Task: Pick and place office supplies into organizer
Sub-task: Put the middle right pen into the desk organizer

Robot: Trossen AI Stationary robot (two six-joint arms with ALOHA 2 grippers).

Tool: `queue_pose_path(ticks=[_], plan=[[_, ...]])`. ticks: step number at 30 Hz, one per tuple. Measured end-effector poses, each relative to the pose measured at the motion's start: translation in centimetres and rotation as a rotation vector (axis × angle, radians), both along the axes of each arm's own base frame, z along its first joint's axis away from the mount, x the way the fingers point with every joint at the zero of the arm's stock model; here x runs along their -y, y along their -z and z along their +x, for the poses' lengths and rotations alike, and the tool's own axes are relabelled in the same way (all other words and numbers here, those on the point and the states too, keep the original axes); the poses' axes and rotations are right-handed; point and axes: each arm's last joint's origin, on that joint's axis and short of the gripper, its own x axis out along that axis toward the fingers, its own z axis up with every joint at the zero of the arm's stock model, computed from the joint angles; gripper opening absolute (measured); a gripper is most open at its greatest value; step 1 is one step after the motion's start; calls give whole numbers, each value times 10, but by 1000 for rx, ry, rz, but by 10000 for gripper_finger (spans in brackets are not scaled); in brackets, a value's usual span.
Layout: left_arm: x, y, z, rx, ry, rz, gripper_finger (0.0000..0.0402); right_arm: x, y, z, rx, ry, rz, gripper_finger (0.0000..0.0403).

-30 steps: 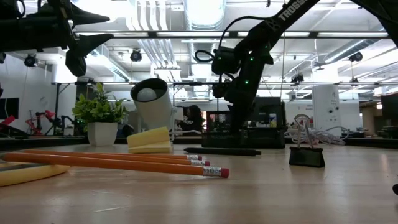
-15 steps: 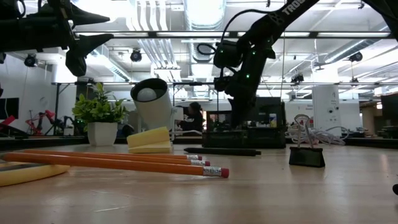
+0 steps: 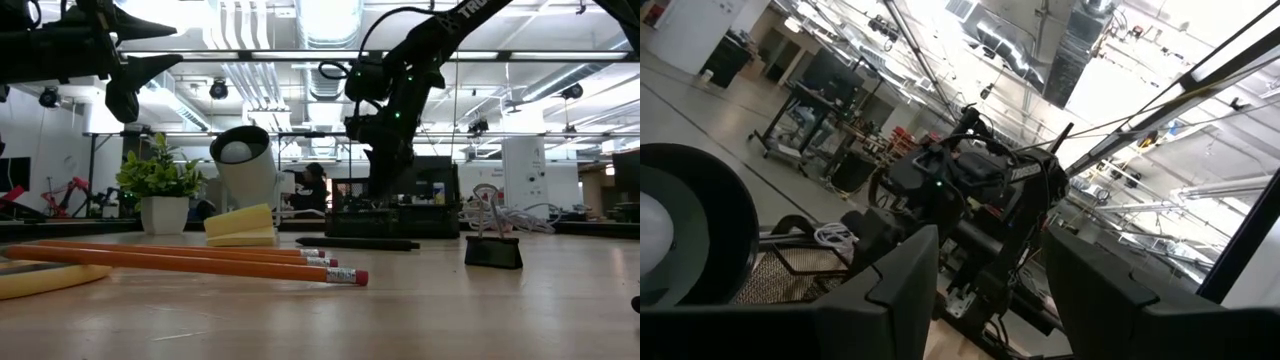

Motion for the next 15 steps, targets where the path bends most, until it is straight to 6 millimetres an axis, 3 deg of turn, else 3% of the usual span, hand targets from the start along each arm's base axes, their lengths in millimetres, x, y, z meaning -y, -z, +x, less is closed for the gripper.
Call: queue_pose_path(ticks=[8,15], plan=[[0,0,0,0,0,0,167,-11,-16,-1,44,26,-9,143],[0,0,0,0,0,0,167,-34,-45,-5,143,104,25,148]])
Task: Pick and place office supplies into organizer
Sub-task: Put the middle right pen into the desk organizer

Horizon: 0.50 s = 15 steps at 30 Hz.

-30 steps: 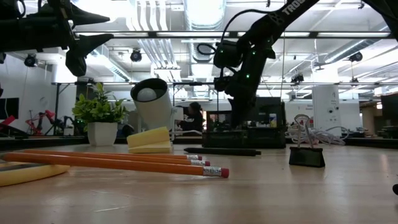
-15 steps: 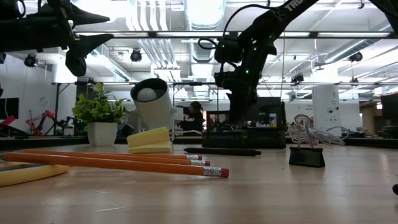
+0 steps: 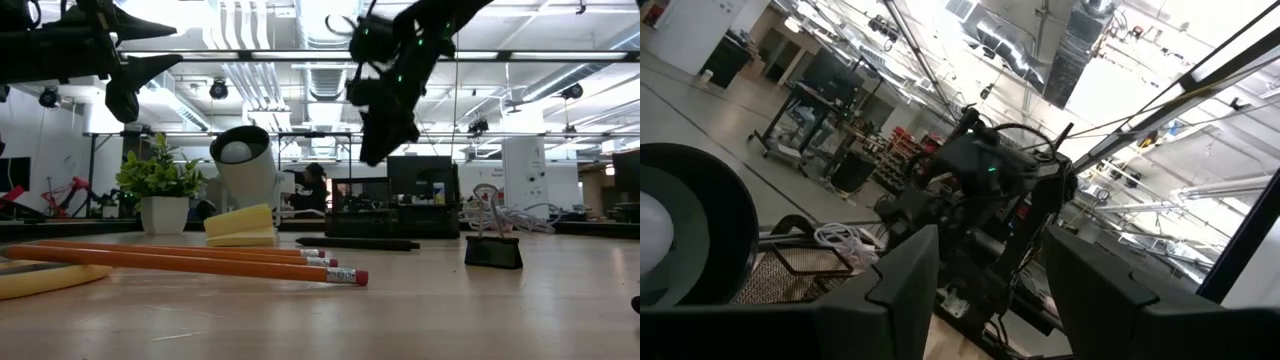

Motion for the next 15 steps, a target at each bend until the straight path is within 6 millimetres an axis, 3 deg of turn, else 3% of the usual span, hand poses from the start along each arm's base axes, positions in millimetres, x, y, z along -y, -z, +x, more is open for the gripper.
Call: queue_pose_path(ticks=[8,15], plan=[[0,0,0,0,0,0,167,-20,-30,-38,-57,402,193,133],[0,0,0,-1,0,0,167,-35,-46,-66,-138,504,247,146]])
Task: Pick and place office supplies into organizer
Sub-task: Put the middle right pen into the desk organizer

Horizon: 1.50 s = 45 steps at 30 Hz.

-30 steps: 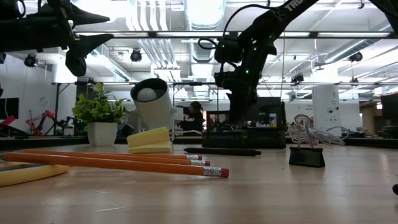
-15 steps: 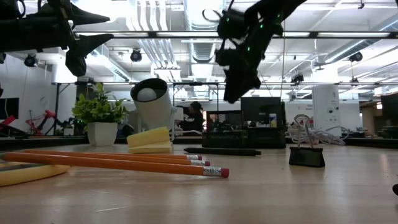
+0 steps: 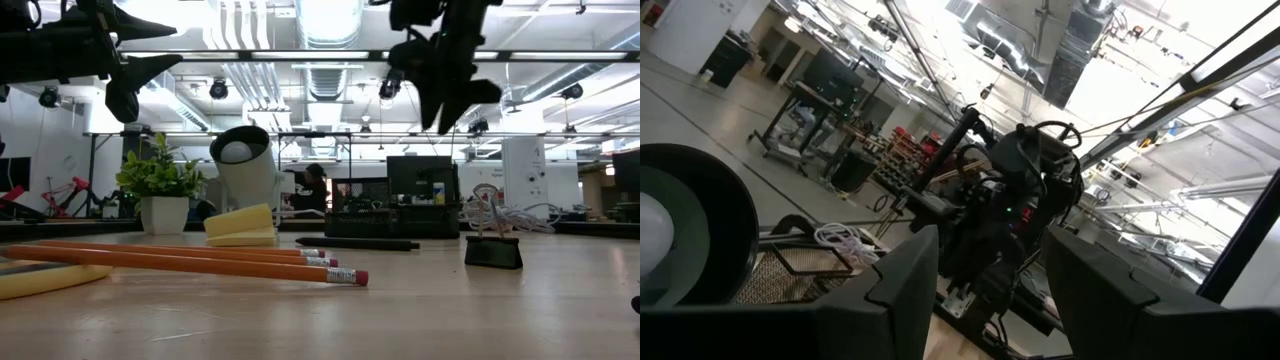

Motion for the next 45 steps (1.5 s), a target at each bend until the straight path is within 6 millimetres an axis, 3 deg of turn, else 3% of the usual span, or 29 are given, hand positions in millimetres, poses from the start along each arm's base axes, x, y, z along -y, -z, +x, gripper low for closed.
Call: queue_pose_path(ticks=[9,17,28,35,45], plan=[[0,0,0,0,0,0,167,-27,-5,-21,-126,51,26,207],[0,0,0,0,0,0,167,-64,1,-45,-108,98,41,252],[0,0,0,-2,0,0,167,-107,24,-94,-72,279,187,252],[0,0,0,-2,0,0,167,-129,37,-106,-122,331,209,240],[0,0,0,-1,0,0,167,-148,72,-116,-164,370,254,239]])
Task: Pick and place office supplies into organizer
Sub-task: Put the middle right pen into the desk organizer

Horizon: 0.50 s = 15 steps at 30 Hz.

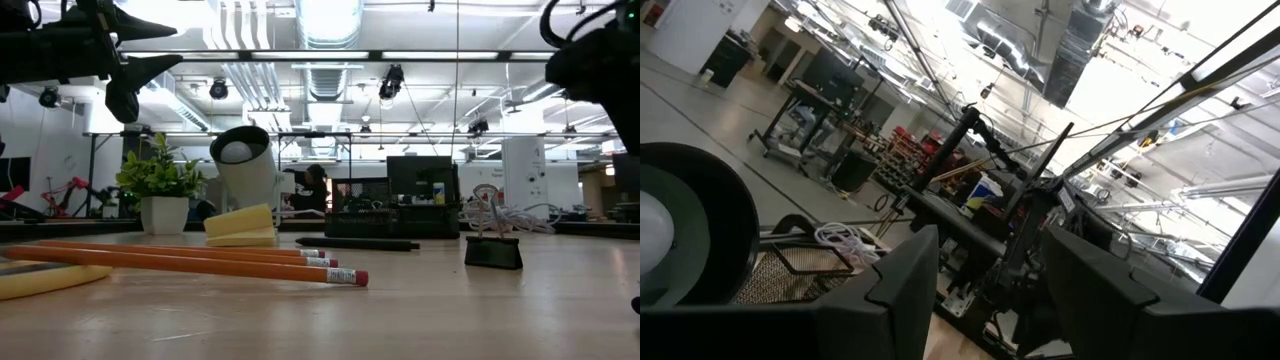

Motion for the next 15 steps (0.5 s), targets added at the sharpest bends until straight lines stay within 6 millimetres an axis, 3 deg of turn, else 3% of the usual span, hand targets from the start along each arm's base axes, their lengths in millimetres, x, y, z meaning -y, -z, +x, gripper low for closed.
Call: queue_pose_path(ticks=[15], plan=[[0,0,0,1,0,-1,167,-7,43,-18,-62,66,31,235]])
